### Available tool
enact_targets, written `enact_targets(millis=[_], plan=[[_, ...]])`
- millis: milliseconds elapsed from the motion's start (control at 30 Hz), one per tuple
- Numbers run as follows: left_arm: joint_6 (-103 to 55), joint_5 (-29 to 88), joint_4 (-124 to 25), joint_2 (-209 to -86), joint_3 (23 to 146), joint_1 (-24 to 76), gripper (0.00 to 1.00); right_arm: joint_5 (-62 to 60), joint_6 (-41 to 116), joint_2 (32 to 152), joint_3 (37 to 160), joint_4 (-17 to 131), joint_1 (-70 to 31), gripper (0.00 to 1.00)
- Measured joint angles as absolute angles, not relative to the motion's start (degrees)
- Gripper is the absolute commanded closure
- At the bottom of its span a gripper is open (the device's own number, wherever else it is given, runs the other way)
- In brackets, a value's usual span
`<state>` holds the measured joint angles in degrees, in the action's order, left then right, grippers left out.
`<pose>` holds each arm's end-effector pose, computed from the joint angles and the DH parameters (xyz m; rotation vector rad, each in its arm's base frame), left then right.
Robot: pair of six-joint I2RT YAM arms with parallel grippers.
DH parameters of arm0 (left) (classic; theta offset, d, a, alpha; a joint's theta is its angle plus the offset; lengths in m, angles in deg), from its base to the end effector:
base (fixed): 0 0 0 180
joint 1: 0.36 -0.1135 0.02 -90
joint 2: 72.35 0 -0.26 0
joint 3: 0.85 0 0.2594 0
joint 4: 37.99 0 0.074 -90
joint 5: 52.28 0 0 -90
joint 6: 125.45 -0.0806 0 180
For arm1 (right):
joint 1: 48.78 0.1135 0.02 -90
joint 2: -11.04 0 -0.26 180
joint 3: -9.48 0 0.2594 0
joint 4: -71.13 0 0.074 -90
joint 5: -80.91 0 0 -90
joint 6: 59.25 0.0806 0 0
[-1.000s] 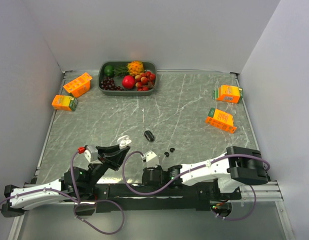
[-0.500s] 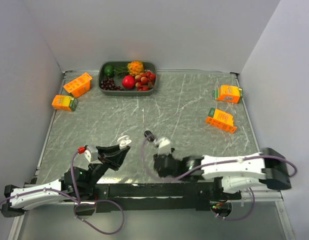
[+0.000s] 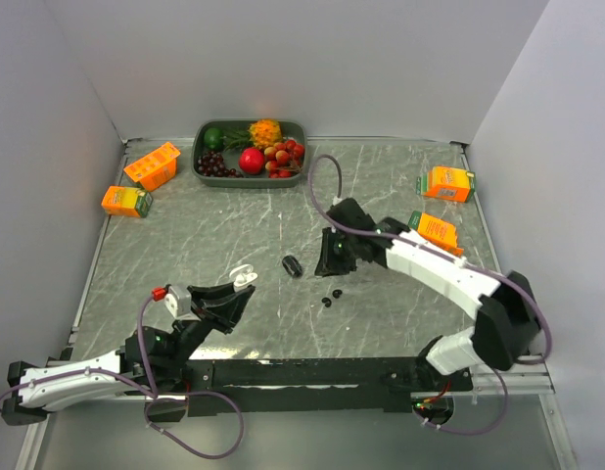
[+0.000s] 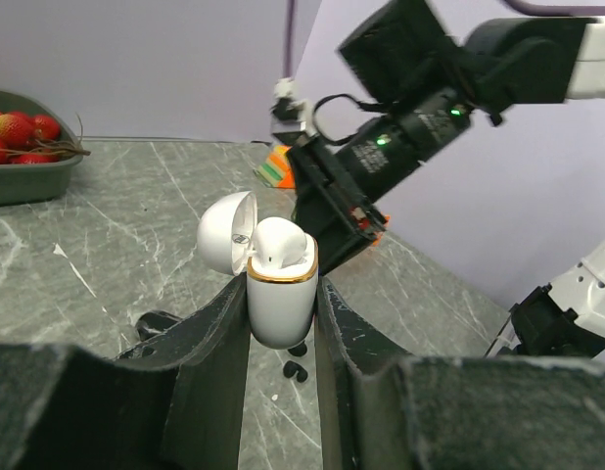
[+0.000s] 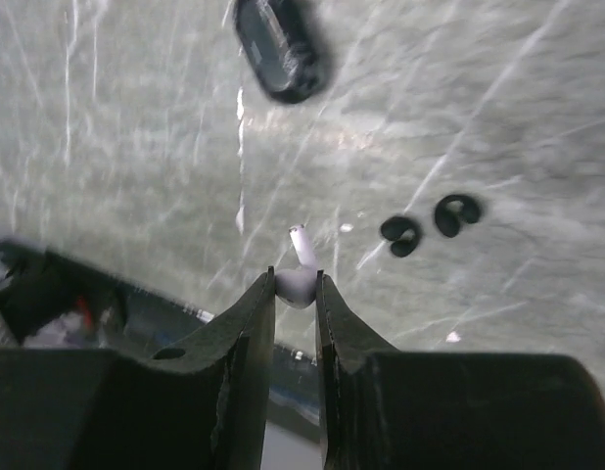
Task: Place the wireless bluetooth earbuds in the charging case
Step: Pick up the earbud from the center of the board.
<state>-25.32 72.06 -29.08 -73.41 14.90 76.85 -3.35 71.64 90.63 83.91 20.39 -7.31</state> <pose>0.0753 -0.1262 0.2404 0.1860 1.2804 -0.9731 0.2328 0.2165 0.2182 -0.0549 2.6849 0.6435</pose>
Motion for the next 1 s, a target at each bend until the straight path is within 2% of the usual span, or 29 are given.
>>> enact_targets(millis=[133,333,633,867,1000], plan=[[-25.3,72.0,-28.4,-74.1,14.9,76.9,0.99,6.1,68.0,99.4,88.5,17.5,-11.3,1.0],[-25.3,71.8,-27.8,-74.0,14.9,76.9,0.99,13.7,63.9,109.4,90.6,14.7,-15.0,1.0],[-25.3,71.3,-26.2,-73.7,14.9,76.9,0.99,16.5,59.5,117.3,96.3,9.5,-18.1,0.99],[-25.3,70.9,-25.3,-73.7,14.9,76.9,0.99,16.1,56.8,122.0,99.3,7.8,-18.7,0.84],[-25.3,70.9,-24.8,-73.7,14.9,76.9,0.99,14.2,55.5,124.3,101.1,5.7,-19.2,0.69]])
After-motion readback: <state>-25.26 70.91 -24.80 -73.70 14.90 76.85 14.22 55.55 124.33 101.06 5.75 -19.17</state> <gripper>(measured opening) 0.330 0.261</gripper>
